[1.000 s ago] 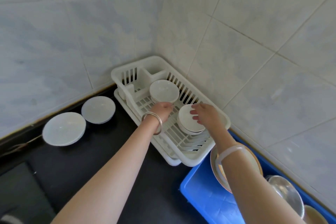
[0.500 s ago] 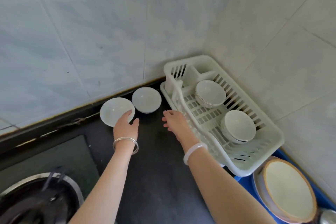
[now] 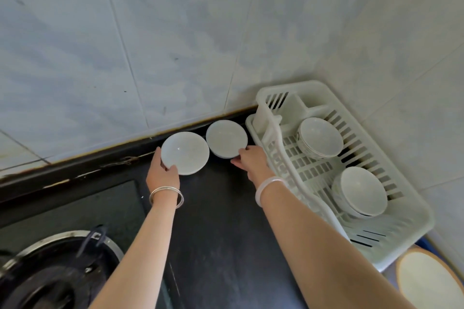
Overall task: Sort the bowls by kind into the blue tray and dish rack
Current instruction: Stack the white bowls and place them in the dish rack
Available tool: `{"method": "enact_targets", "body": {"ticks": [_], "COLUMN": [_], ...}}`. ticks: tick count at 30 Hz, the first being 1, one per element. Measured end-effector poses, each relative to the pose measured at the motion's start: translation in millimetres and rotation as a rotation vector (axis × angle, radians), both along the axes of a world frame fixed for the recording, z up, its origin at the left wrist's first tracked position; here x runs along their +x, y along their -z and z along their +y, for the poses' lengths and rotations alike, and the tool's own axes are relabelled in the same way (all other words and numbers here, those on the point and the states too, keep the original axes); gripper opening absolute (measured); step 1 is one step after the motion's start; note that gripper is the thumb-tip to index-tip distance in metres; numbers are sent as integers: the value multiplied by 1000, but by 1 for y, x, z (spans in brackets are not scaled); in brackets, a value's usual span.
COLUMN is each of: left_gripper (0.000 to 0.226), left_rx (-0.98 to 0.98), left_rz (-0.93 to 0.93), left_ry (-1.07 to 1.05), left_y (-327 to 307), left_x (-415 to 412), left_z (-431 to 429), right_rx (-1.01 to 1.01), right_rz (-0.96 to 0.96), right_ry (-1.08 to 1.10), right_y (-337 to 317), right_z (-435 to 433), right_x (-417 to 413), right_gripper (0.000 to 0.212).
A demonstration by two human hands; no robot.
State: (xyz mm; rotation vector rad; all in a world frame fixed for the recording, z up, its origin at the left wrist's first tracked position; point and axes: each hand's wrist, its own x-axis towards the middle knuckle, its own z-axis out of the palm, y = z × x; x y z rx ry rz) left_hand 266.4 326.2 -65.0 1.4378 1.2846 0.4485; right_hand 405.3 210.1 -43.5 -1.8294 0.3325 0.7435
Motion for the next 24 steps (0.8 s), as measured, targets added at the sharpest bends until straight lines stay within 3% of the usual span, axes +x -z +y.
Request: {"method": "enact_targets", "body": {"ticks": [4, 8, 10, 15, 18, 20, 24], "left_gripper": [57, 53, 50, 32, 21, 19, 30], "left_rx": [-43, -76, -99, -426, -480, -478, -505], "left_rz": [-51, -124, -152, -397, -468, -478, -460], "left_ry": [-36, -39, -33, -217, -242, -246, -263], "left_y": [2, 4, 4, -4, -7, -7, -5], "left_x": [-1, -4, -4, -6, -7, -8, -6], "left_z": [4, 8, 11, 17, 17, 16, 21], "right_rx": [29, 75, 57, -26, -108, -151, -207], "right_rz": [-42, -109, -168, -228, -249, -258, -262], "right_ry": [48, -19, -99, -231, -296, -327, -355], "right_y": [-6, -24, -33, -43, -38, -34, -28], "right_z": [-2, -3, 1, 19, 29, 35, 41], "right_x": [1, 0, -3, -16, -26, -33, -41], "right_gripper": [34, 28, 14, 17, 11, 1, 8]}}
